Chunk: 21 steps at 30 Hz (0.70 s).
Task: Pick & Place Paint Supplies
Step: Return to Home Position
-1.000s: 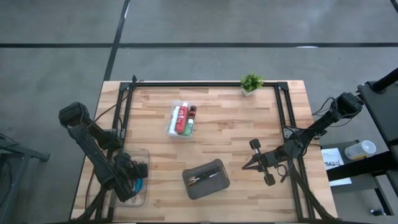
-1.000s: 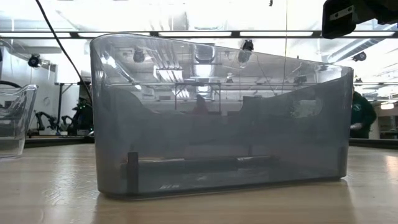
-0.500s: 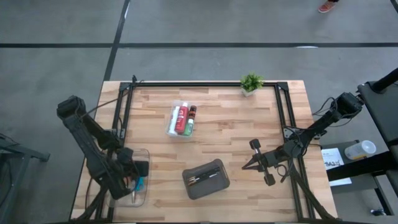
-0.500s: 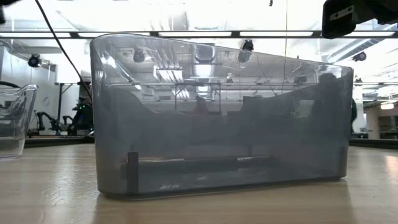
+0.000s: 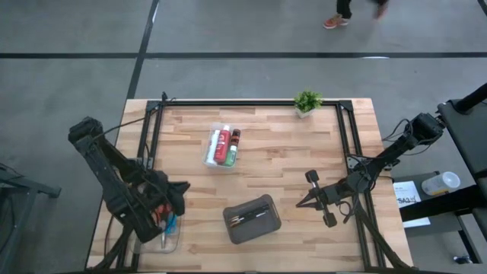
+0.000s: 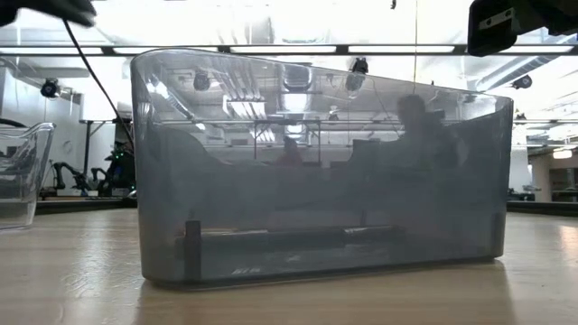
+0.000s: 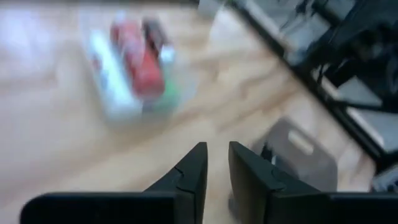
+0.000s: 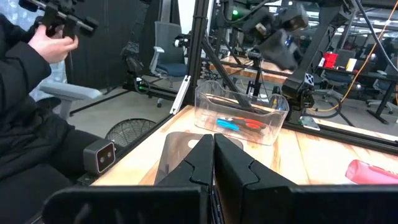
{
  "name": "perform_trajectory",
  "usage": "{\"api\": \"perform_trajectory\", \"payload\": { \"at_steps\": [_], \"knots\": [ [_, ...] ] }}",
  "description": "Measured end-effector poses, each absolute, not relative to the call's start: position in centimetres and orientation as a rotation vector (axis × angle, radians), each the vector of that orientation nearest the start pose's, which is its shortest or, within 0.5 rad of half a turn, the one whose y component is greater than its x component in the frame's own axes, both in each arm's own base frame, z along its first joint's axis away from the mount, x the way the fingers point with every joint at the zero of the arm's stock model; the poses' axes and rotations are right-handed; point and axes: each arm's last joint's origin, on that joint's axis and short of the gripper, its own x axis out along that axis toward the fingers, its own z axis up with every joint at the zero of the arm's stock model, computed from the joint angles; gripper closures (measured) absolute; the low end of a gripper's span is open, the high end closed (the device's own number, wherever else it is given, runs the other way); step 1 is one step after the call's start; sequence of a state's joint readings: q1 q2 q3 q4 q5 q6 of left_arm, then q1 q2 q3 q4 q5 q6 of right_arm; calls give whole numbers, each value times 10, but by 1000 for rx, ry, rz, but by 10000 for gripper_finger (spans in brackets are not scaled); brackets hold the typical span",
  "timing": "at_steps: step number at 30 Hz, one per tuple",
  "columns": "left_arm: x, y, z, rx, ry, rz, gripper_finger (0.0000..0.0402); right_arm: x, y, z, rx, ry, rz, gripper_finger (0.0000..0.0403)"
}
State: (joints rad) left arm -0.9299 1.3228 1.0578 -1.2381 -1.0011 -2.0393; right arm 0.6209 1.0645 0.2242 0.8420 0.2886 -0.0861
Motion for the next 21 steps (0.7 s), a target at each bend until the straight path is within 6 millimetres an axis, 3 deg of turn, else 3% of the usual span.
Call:
{"api": "perform_trajectory", "payload": {
  "at_steps": [5, 8, 11, 17, 21],
  "knots": [
    [165, -140, 275, -561, 243, 771, 352, 164, 107, 192, -85, -16, 332, 395],
    [183, -132, 277, -506, 249, 789, 386, 164, 107, 192, -85, -16, 333, 395],
    [205, -126, 279, -387, 316, 754, 395, 164, 107, 192, -85, -16, 333, 395],
    [250, -111, 286, -163, 423, 487, 398, 164, 107, 192, -84, -16, 333, 395],
    [272, -96, 288, -54, 368, 224, 399, 164, 107, 192, -85, -16, 333, 395]
  ]
}}
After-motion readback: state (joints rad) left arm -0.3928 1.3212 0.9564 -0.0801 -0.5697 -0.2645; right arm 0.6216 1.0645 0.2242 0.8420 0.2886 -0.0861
